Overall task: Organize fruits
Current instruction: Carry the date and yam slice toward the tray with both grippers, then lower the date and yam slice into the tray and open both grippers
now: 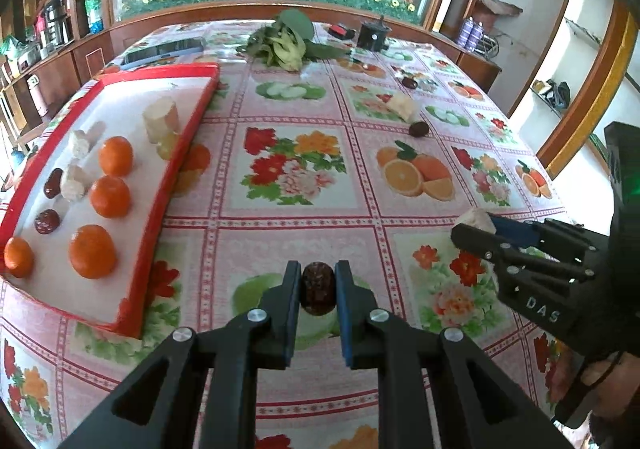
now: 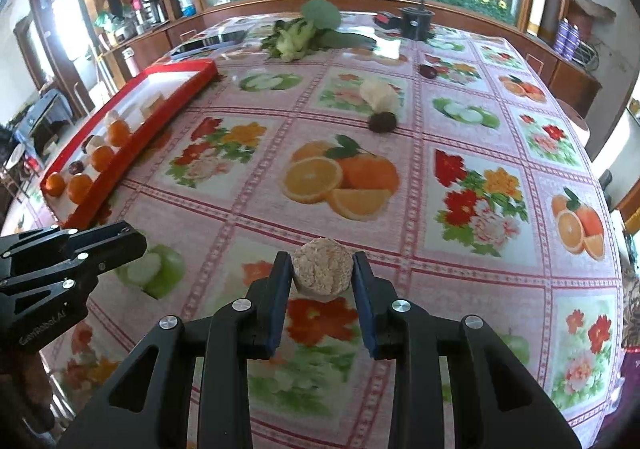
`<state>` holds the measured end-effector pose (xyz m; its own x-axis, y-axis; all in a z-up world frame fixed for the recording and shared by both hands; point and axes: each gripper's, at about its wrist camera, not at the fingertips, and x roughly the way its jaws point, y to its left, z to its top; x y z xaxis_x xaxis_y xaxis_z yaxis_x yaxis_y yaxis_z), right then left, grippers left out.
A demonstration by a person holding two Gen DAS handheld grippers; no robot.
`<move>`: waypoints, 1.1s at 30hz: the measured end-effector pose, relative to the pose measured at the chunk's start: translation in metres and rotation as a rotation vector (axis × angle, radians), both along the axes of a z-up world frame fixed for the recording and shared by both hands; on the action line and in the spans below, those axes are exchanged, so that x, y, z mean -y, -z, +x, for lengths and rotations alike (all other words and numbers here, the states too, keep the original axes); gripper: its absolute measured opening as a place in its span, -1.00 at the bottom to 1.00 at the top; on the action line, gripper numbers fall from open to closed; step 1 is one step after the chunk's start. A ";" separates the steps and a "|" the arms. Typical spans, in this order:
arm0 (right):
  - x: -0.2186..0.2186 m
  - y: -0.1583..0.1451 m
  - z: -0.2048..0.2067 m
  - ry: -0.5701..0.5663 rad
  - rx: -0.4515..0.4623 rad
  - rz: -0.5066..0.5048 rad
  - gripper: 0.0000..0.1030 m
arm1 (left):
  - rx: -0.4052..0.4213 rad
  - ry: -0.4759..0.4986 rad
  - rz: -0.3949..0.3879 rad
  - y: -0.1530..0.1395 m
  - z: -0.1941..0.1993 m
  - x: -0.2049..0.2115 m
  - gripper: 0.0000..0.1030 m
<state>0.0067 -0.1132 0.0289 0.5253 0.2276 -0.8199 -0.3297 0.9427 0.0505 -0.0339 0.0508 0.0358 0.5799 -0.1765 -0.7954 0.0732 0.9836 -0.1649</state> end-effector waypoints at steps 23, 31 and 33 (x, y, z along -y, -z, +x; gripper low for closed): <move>-0.139 -0.029 0.015 -0.250 0.029 0.038 -0.42 | 0.063 -0.212 -0.015 -0.024 -0.008 -0.120 -0.63; -0.198 -0.026 0.024 -0.354 0.043 0.020 -0.42 | 0.038 -0.313 0.024 -0.014 -0.002 -0.171 -0.63; -0.210 -0.022 0.029 -0.374 0.037 0.016 -0.42 | 0.024 -0.325 0.025 -0.009 0.001 -0.179 -0.63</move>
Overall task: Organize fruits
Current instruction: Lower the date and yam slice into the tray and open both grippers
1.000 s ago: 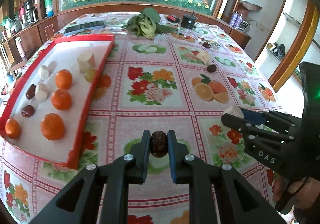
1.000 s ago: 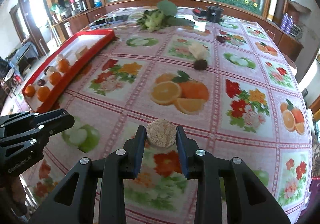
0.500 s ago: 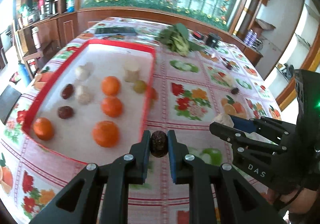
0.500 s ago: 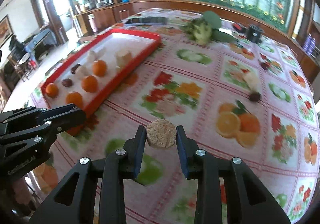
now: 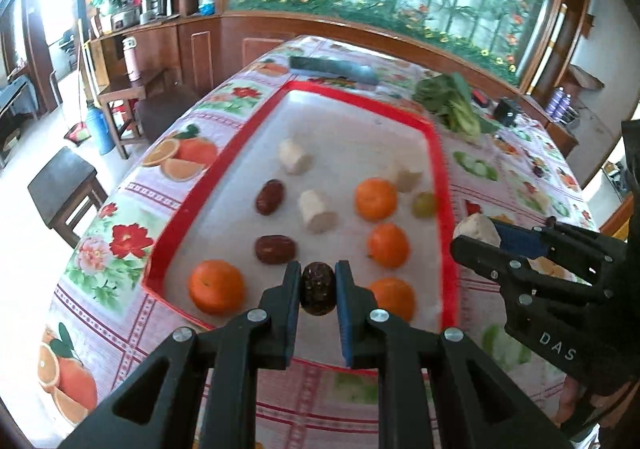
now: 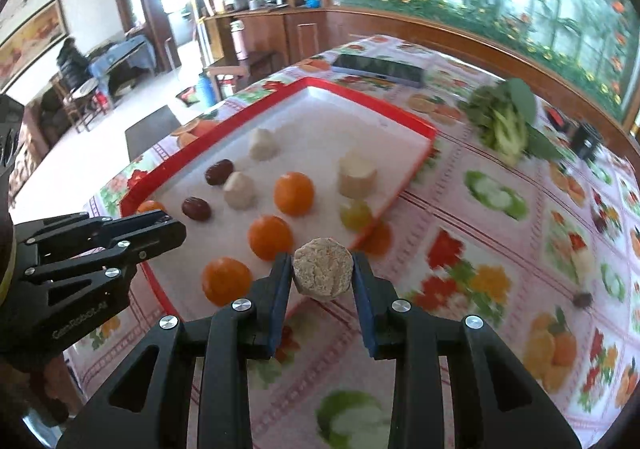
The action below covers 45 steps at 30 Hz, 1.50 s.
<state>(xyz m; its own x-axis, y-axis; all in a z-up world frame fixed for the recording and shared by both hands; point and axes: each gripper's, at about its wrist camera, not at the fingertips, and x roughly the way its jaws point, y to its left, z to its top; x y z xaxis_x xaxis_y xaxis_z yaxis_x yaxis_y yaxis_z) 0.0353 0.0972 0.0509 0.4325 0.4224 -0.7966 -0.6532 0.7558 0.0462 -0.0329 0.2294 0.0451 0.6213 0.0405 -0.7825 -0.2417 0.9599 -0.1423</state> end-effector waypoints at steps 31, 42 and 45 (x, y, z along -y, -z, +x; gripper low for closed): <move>-0.017 0.022 0.030 0.006 -0.038 -0.036 -0.36 | -0.086 -0.008 0.036 0.027 0.022 0.005 0.01; -0.007 0.011 0.014 0.007 -0.021 -0.043 -0.25 | -0.078 -0.033 0.053 0.019 0.009 0.008 0.24; -0.001 0.010 0.010 0.013 -0.024 -0.042 -0.25 | -0.063 -0.048 0.058 0.014 0.006 0.010 0.24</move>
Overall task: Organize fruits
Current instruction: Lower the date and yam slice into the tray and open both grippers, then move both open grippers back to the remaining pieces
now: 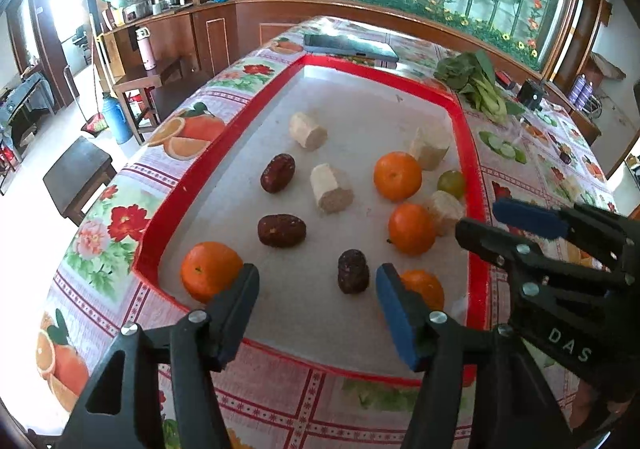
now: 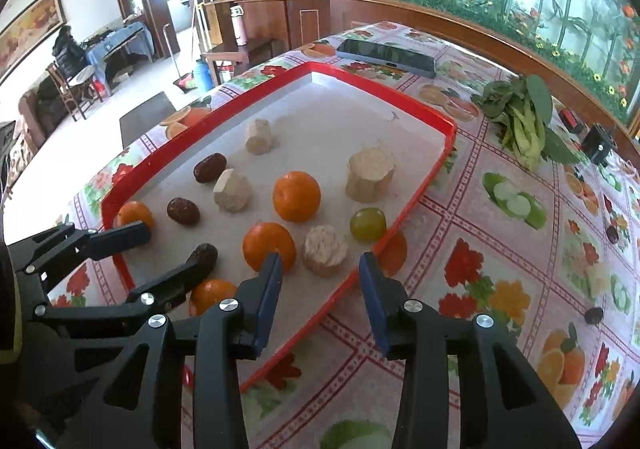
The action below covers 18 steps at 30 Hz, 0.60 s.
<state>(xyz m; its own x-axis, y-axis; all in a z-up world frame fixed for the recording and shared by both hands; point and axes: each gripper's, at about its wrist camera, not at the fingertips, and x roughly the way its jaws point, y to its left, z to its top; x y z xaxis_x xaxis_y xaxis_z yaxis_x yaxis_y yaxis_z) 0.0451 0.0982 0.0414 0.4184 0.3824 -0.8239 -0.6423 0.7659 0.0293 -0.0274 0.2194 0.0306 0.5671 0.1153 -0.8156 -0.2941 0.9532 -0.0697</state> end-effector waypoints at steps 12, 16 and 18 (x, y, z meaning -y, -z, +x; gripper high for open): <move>0.058 -0.011 -0.002 0.107 0.005 0.035 0.03 | 0.077 0.049 0.054 -0.027 0.002 0.046 0.33; 0.099 -0.013 0.008 0.186 0.018 0.038 0.06 | 0.075 0.117 0.060 -0.031 0.014 0.080 0.33; 0.119 -0.012 0.014 0.225 0.029 0.027 0.06 | 0.067 0.154 0.057 -0.031 0.022 0.097 0.34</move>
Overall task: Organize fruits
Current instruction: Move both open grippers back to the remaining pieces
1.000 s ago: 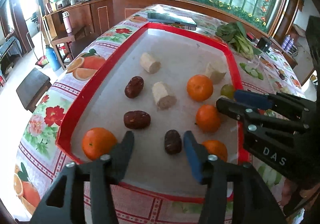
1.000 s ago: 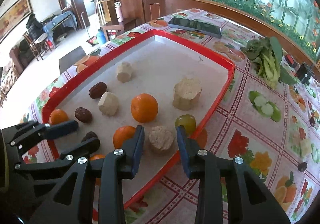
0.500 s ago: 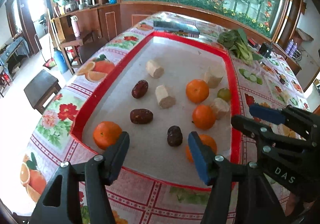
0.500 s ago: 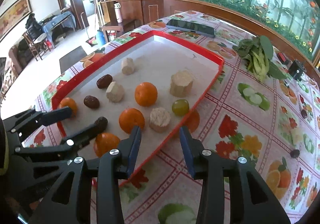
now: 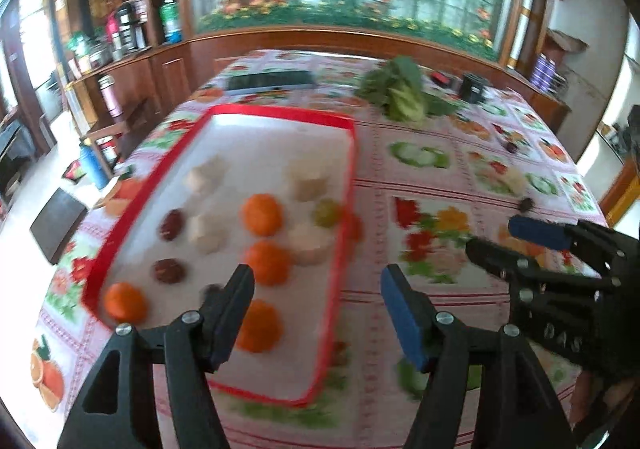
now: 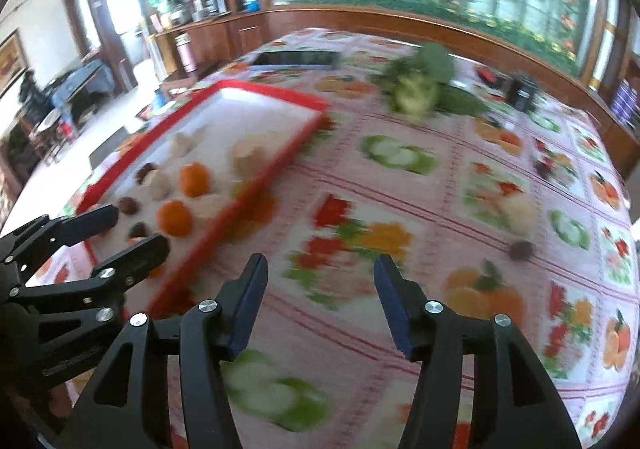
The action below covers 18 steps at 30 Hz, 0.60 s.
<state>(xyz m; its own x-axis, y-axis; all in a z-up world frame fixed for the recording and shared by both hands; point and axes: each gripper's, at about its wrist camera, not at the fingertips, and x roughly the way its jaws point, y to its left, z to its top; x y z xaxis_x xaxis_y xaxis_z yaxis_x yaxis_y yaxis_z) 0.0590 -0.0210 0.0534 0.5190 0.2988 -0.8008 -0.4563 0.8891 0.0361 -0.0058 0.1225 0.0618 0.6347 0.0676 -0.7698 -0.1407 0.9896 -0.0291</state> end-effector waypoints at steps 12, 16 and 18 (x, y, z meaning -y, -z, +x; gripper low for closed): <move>0.118 0.035 0.071 0.211 -0.055 0.015 0.07 | -0.046 0.107 0.035 0.000 0.049 0.073 0.35; 0.126 0.044 0.082 0.201 -0.062 0.049 0.08 | -0.050 0.101 0.028 0.000 0.066 0.083 0.35; 0.129 0.044 0.081 0.184 -0.050 0.080 0.08 | -0.054 0.100 0.027 0.000 0.076 0.088 0.35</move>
<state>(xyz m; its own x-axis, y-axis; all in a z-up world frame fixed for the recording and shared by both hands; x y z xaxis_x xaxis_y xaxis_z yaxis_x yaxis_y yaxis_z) 0.1400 -0.1497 0.0092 0.5307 0.2662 -0.8046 -0.2824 0.9507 0.1283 0.0699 0.0346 0.0617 0.5974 0.0276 -0.8015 -0.0423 0.9991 0.0029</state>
